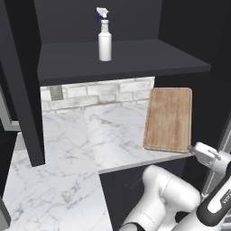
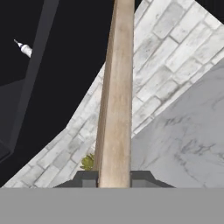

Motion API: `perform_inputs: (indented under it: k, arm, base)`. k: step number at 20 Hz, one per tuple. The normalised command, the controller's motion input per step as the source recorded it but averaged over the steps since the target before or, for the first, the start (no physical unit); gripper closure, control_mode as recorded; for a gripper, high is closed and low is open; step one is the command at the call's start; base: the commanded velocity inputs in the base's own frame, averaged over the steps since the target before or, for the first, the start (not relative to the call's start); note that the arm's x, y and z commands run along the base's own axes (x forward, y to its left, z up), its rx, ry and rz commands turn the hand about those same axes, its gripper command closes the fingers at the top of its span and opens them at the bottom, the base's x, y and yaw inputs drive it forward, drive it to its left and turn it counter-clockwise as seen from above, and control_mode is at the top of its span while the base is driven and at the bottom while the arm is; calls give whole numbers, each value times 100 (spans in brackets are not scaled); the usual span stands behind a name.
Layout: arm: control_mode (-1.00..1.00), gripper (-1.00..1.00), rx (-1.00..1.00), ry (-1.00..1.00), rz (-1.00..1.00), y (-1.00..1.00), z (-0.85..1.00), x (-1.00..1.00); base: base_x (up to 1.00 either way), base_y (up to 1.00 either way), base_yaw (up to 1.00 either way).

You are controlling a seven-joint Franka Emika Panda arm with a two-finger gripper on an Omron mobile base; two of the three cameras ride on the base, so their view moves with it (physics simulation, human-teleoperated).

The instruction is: Move the cutting board and knife to the sink. Then move spray from the cabinet to the counter.

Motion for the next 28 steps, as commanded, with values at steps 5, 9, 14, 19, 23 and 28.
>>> perform_inputs:
  k: [5,9,14,19,23,28]
  arm:
    - [-100,100,0,1,0,0,0,-2]
    - [-100,100,0,0,0,0,0,0]
    - [-100,100,0,0,12,-39,-1,-7]
    - [-100,100,0,2,18,-19,-9,-46]
    - [-100,100,0,1,18,-30,-12,-74]
    - [-100,100,0,0,-1,-1,6,25]
  base:
    - [0,0,0]
    - [0,0,0]
    - [0,0,0]
    - [0,0,0]
    - [0,0,0]
    - [0,0,0]
